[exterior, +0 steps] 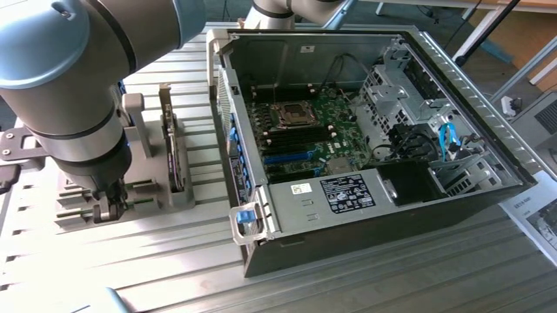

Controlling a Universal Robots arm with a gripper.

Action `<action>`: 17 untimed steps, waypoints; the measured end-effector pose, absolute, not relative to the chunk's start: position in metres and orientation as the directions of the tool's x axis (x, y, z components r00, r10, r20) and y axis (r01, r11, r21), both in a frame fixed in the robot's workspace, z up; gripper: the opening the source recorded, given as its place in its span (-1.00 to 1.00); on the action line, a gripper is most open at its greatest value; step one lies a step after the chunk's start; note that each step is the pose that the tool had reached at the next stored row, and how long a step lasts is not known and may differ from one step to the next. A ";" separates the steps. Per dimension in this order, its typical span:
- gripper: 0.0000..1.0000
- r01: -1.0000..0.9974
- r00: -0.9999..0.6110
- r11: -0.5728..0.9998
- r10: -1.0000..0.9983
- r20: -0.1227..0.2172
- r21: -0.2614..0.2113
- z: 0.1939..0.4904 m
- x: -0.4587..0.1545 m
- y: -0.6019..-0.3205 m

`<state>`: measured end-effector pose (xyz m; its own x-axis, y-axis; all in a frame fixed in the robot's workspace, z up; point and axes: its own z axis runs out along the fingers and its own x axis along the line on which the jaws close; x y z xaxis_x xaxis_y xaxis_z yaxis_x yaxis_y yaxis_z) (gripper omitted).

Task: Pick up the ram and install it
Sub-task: 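Pick up the ram and move it above insertion slot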

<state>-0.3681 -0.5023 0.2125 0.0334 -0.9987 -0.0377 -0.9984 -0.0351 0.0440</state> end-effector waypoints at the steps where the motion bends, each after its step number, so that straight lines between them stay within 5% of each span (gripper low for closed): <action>1: -0.52 -0.998 0.033 -0.035 -0.999 -0.038 0.044 0.212 -0.368 -0.502; 17: -0.52 -0.998 0.033 -0.035 -0.999 -0.038 0.044 0.212 -0.368 -0.502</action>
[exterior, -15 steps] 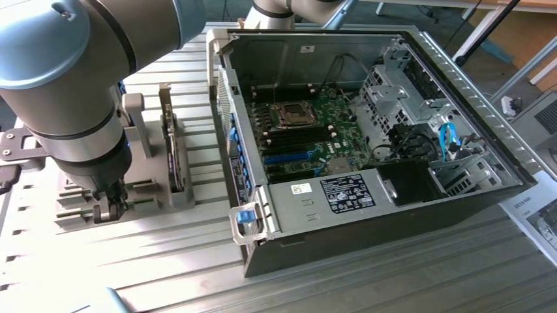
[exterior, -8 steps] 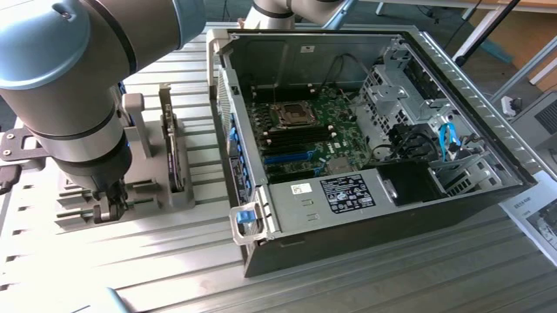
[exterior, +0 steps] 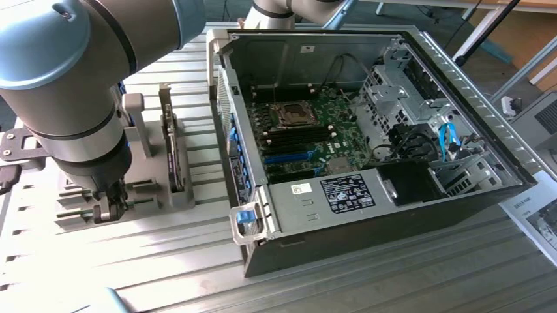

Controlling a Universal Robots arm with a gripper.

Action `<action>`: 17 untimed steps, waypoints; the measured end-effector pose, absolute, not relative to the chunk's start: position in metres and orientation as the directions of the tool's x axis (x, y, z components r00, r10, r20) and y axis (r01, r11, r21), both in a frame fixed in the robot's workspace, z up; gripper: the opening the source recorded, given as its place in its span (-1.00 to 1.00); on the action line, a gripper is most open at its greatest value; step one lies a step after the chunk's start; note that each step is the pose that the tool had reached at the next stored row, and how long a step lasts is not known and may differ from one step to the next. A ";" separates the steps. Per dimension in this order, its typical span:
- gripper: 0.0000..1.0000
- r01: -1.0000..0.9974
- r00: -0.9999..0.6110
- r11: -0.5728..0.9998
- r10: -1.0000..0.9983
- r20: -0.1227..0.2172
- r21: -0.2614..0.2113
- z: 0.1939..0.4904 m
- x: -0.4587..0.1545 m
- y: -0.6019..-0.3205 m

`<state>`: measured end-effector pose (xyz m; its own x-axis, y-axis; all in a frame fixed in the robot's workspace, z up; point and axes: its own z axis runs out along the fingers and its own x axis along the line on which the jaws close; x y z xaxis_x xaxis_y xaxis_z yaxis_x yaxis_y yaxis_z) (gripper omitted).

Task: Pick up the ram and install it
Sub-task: 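Pick up the ram and move it above insertion slot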

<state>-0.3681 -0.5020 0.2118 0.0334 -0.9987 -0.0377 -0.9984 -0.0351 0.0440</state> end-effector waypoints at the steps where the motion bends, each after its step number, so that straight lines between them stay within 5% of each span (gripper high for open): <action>1: -0.52 -0.998 0.033 -0.035 -0.999 -0.038 0.044 0.212 -0.368 -0.502; 7: -0.01 -0.998 0.033 -0.035 -0.999 -0.038 0.044 0.212 -0.368 -0.502; 13: -0.03 -0.998 0.033 -0.035 -0.999 -0.038 0.044 0.212 -0.368 -0.502; 17: -0.42 -0.998 0.033 -0.035 -0.999 -0.038 0.044 0.212 -0.368 -0.502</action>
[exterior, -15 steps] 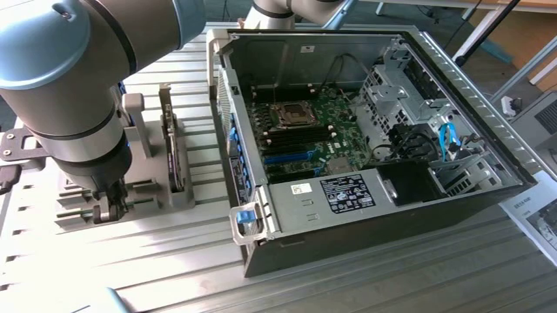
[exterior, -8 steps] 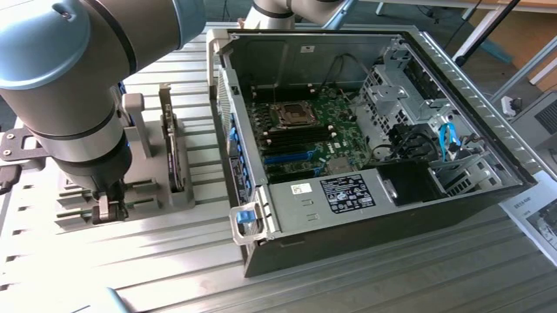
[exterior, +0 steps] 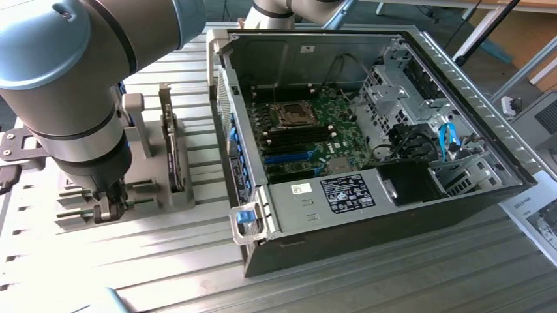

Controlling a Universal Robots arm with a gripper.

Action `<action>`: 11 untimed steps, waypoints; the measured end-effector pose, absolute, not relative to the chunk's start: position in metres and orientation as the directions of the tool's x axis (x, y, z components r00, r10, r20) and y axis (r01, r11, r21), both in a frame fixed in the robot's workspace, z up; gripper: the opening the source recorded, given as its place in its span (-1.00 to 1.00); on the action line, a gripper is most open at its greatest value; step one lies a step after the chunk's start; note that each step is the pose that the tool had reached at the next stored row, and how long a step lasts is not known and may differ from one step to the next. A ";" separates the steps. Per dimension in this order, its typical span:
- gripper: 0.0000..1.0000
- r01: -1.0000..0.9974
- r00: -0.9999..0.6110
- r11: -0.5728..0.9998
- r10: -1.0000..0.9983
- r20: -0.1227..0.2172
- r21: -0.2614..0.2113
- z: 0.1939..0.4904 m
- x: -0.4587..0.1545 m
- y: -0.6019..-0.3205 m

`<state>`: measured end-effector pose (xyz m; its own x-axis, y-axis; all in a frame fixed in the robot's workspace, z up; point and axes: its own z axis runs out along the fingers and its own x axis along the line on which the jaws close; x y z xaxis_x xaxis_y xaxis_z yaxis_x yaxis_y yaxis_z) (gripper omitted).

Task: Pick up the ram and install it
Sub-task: 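Pick up the ram and move it above insertion slot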

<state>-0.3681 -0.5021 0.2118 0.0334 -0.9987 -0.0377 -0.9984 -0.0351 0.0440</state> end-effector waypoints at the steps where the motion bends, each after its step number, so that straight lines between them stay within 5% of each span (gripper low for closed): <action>1: -0.55 -0.998 0.033 -0.035 -0.999 -0.038 0.044 0.212 -0.368 -0.502; 7: -0.55 -0.998 0.033 -0.035 -0.999 -0.038 0.044 0.212 -0.368 -0.502; 11: -0.76 -0.998 0.033 -0.035 -0.999 -0.038 0.044 0.212 -0.368 -0.502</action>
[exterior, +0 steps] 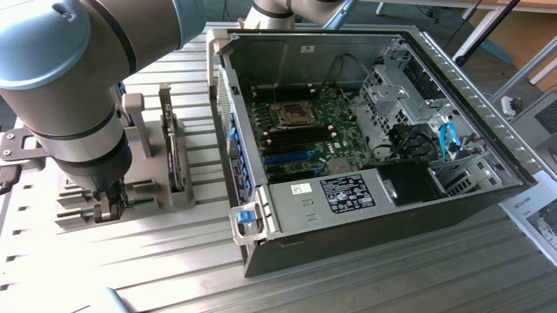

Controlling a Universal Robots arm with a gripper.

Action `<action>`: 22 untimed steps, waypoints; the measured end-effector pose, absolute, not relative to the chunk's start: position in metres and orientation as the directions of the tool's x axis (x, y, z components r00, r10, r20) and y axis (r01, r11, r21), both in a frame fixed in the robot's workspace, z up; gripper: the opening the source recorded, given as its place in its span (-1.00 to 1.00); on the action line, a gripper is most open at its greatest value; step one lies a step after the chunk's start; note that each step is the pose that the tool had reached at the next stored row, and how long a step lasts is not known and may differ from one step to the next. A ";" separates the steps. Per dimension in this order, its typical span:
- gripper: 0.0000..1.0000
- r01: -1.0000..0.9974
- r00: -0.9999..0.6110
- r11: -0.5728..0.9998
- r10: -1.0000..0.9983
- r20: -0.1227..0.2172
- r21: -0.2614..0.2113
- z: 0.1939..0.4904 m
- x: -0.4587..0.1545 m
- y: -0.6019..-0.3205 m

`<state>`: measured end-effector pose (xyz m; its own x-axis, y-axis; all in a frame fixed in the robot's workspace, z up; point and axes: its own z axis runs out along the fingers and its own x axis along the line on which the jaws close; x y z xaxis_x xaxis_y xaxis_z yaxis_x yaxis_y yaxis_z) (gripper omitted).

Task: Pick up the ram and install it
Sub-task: 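Pick up the ram and move it above insertion slot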

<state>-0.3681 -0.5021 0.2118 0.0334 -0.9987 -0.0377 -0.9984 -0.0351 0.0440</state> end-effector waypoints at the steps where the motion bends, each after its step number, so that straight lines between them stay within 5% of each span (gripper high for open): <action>1: -0.76 -0.998 0.033 -0.035 -0.999 -0.038 0.044 0.212 -0.368 -0.502; 22: -0.76 -0.998 0.033 -0.035 -0.999 -0.038 0.044 0.222 -0.368 -0.502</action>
<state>-0.3681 -0.5020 0.2221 0.0334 -0.9987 -0.0378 -0.9984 -0.0350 0.0440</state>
